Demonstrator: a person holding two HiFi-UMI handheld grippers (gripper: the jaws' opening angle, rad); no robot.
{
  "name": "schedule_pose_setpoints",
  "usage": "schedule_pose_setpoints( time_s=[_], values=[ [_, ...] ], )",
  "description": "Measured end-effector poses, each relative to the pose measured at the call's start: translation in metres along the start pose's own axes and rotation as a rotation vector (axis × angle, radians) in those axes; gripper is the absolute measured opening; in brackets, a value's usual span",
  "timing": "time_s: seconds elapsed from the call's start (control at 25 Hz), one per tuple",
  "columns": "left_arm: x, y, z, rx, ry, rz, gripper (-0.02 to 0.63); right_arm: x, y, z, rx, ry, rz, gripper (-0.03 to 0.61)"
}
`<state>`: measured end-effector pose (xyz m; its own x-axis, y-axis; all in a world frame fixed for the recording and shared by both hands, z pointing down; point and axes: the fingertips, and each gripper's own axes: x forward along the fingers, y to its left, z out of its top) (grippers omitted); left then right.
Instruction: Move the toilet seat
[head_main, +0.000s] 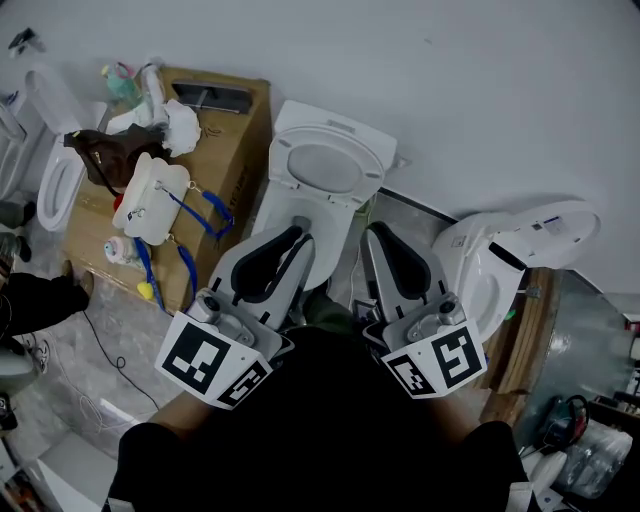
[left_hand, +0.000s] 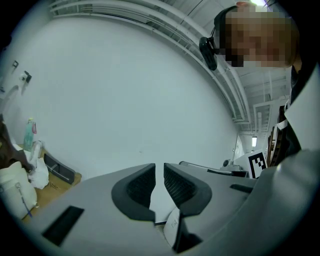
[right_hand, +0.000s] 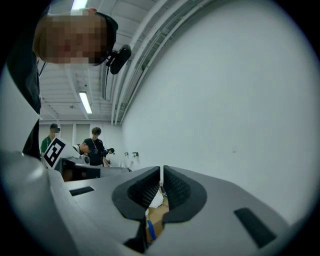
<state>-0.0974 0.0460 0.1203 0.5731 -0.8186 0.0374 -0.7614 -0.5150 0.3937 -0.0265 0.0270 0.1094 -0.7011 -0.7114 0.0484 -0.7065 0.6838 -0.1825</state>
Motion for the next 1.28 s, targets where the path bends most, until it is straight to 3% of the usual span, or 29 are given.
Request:
schedule_pose_setpoints(
  time_s=[1.28],
  values=[
    [0.034, 0.017, -0.006, -0.01, 0.041, 0.024, 0.061, 0.014, -0.031, -0.014, 0.041, 0.038, -0.001, 0.044]
  ],
)
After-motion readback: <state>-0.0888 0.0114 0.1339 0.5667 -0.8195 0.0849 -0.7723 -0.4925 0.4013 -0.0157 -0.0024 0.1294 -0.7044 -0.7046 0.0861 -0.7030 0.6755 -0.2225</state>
